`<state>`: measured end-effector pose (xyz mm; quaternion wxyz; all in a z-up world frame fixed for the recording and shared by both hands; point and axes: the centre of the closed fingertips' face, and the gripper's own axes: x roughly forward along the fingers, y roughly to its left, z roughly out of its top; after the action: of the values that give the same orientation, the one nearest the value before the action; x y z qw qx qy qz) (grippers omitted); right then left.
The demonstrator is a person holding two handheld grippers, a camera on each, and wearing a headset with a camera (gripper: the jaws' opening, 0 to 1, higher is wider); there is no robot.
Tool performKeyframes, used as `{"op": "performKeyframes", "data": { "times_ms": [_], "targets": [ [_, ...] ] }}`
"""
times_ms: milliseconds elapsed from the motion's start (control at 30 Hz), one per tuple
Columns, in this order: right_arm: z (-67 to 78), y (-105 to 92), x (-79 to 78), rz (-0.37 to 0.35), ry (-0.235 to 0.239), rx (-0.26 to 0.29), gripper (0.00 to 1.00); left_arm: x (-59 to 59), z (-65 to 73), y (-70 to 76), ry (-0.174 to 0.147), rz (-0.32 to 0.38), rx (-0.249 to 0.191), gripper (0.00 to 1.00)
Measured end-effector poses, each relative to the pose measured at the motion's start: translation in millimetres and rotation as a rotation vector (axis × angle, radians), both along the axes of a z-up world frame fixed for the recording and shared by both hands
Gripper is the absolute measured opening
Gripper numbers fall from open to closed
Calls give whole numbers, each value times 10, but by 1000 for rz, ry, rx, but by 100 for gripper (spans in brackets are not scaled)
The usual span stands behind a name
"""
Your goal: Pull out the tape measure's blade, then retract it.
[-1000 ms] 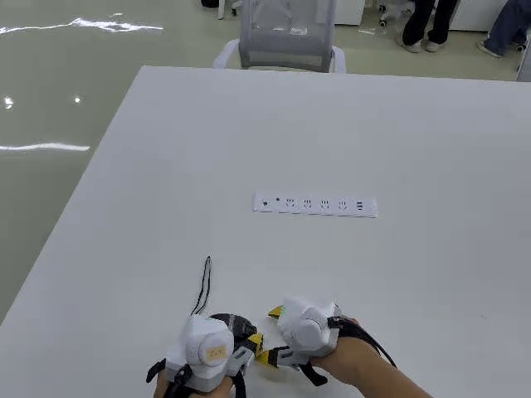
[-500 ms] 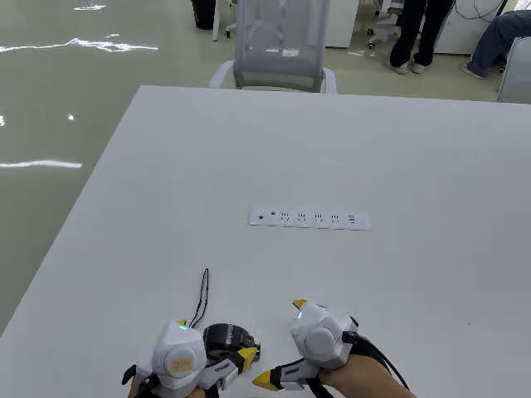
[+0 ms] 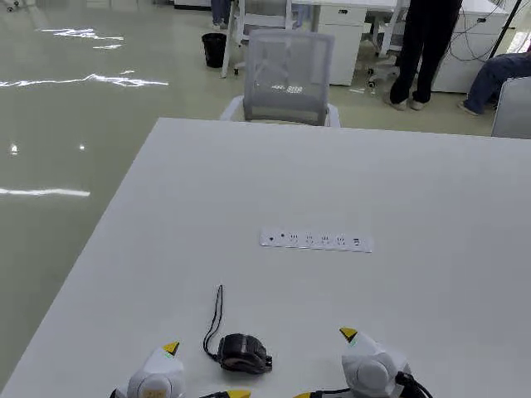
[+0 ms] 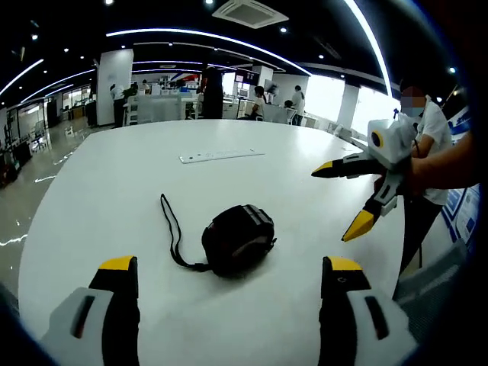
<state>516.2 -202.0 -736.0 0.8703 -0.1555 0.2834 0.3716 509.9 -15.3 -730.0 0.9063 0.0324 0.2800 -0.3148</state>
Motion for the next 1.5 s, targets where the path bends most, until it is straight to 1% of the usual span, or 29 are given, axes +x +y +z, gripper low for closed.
{"op": "performKeyframes", "data": {
  "times_ms": [67, 133, 200, 267, 300, 333, 400, 433, 467, 500, 533, 567, 633, 700, 733, 767, 833, 900, 933, 1000, 1033, 1067, 1100, 1200, 1267, 1300, 1400, 1433, 1500],
  "targets": [
    [24, -68, -79, -16, 1, 2, 100, -74, 57, 68, -9, -8, -6, 99],
    [59, -142, -166, -37, -7, 19, 100, -164, 109, 172, -22, -24, -14, 99],
    [89, -229, -268, -59, -10, 19, 100, -252, 165, 304, -30, -23, -31, 99],
    [97, -339, -346, -113, -2, 31, 100, -323, 207, 460, -29, -9, -48, 99],
    [104, -370, -380, -120, -2, 34, 100, -349, 209, 523, -26, -3, -47, 99],
    [125, -412, -433, -128, -10, 36, 100, -383, 211, 619, -22, 9, -41, 99],
    [162, -471, -518, -140, -20, 43, 100, -408, 225, 776, -27, 43, -41, 99],
    [164, -492, -549, -141, -21, 43, 100, -420, 236, 814, -25, 51, -43, 99],
    [180, -550, -614, -147, -26, 40, 100, -443, 270, 891, -27, 65, -48, 99],
    [199, -598, -647, -158, -33, 36, 100, -457, 299, 922, -30, 71, -53, 99],
    [220, -650, -681, -170, -39, 38, 100, -458, 291, 980, -27, 75, -60, 99],
    [236, -689, -711, -178, -41, 42, 100, -473, 296, 998, -28, 71, -58, 99],
    [280, -784, -770, -204, -53, 45, 100, -501, 290, 1050, -41, 49, -23, 99],
    [323, -853, -844, -221, -63, 49, 100, -535, 307, 1059, -39, 41, -24, 99],
    [351, -875, -873, -222, -79, 52, 100, -541, 310, 1074, -40, 40, -28, 99],
    [379, -898, -909, -218, -96, 49, 100, -549, 320, 1084, -41, 41, -42, 99],
    [354, -967, -977, -227, -87, 30, 100, -559, 319, 1114, -43, 46, -50, 99],
    [333, -1035, -1042, -252, -66, 38, 100, -557, 316, 1154, -52, 42, -42, 99],
    [329, -1057, -1059, -258, -65, 37, 100, -557, 316, 1168, -54, 41, -39, 99],
    [298, -1143, -1126, -285, -51, 36, 100, -550, 351, 1227, -74, 29, -44, 99],
    [289, -1177, -1162, -299, -41, 40, 100, -551, 363, 1260, -76, 30, -44, 99],
    [284, -1200, -1190, -308, -34, 45, 100, -555, 373, 1289, -74, 32, -43, 99],
    [278, -1240, -1231, -325, -24, 48, 100, -562, 390, 1351, -70, 41, -45, 99],
    [297, -1336, -1312, -354, -41, 56, 100, -592, 425, 1501, -65, 73, -82, 99],
    [284, -1393, -1385, -379, -32, 62, 100, -639, 421, 1561, -51, 83, -94, 99],
    [285, -1404, -1412, -385, -30, 68, 100, -654, 420, 1579, -49, 85, -98, 99],
    [210, -1447, -1476, -393, -13, 66, 100, -673, 380, 1654, -45, 97, -83, 99],
    [195, -1448, -1498, -394, 1, 63, 100, -678, 364, 1667, -36, 105, -80, 99],
    [178, -1470, -1492, -393, -6, 50, 100, -678, 369, 1659, -37, 108, -83, 99]
  ]
}}
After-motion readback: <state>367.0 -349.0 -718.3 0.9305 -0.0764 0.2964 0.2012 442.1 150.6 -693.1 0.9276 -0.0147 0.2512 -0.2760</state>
